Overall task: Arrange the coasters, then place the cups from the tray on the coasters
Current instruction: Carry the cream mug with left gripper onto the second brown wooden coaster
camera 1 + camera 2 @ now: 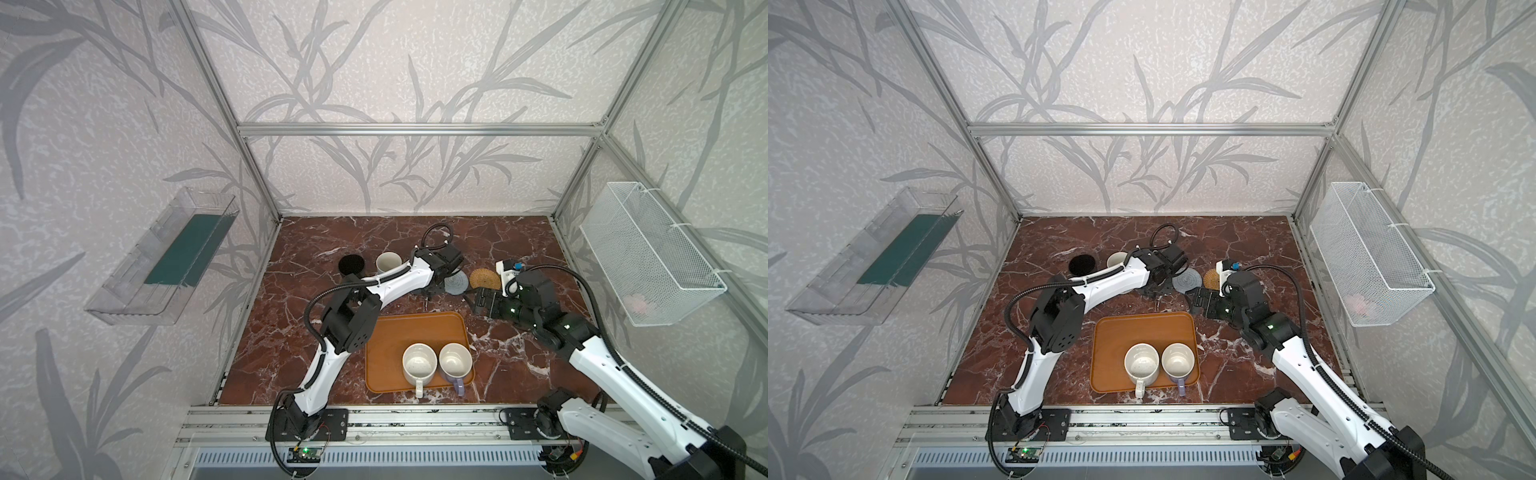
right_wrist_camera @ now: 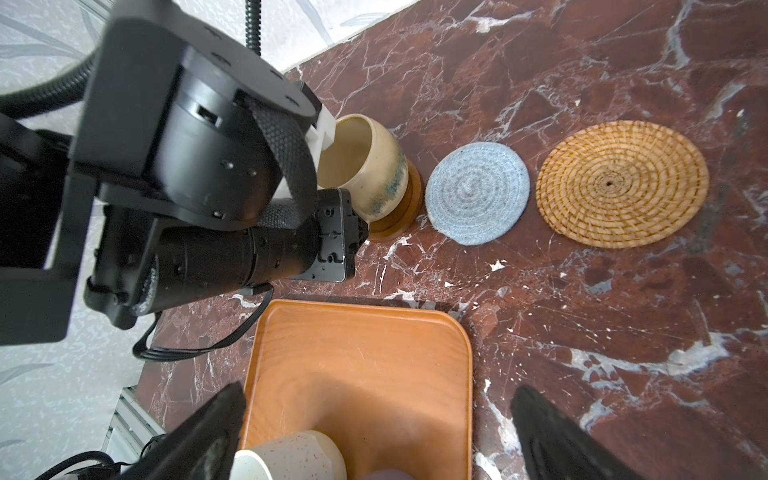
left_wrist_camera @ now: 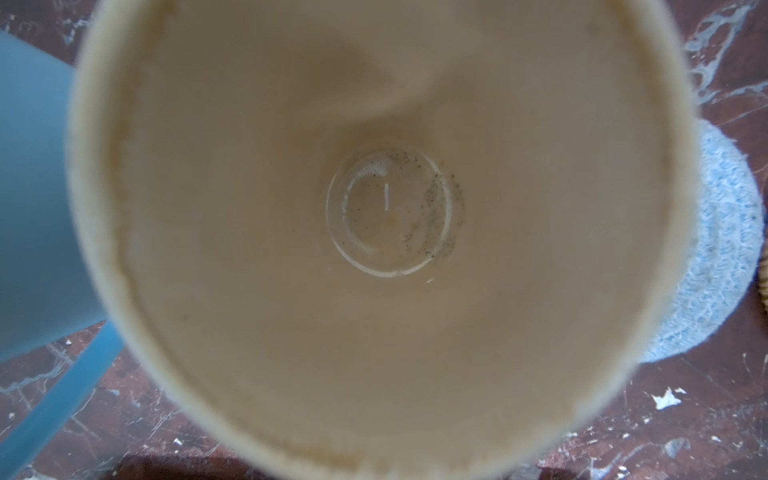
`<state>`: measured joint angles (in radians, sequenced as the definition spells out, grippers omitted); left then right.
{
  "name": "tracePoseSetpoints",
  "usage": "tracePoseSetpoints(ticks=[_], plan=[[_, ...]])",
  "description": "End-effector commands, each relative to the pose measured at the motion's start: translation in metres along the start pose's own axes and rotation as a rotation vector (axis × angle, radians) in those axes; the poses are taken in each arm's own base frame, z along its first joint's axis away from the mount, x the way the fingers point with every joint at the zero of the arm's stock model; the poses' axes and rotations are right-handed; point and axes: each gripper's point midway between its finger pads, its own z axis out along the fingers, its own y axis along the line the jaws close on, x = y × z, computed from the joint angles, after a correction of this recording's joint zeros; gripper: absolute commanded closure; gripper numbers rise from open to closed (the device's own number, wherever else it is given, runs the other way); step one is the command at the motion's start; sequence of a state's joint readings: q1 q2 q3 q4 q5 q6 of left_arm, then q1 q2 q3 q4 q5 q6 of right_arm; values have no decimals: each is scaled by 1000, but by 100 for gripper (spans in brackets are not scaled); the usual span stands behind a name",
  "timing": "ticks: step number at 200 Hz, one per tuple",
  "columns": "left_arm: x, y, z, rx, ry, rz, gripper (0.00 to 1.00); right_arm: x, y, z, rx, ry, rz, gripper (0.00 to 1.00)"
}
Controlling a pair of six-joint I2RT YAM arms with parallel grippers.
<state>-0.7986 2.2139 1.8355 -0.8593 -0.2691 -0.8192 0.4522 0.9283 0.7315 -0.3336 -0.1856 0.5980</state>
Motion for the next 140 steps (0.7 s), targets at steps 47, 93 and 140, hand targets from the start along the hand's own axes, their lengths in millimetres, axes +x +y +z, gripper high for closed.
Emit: tracePoseSetpoints(ticks=[47,93,140], plan=[[-1,7,-7,-8,-38,-24,78,-4,5,2,-25,-9,6,1],[2,4,-16,17,-38,-26,82,-4,3,1,-18,-9,5,1],[8,7,-16,14,-35,-26,92,-2,2,1,-15,-6,11,1]])
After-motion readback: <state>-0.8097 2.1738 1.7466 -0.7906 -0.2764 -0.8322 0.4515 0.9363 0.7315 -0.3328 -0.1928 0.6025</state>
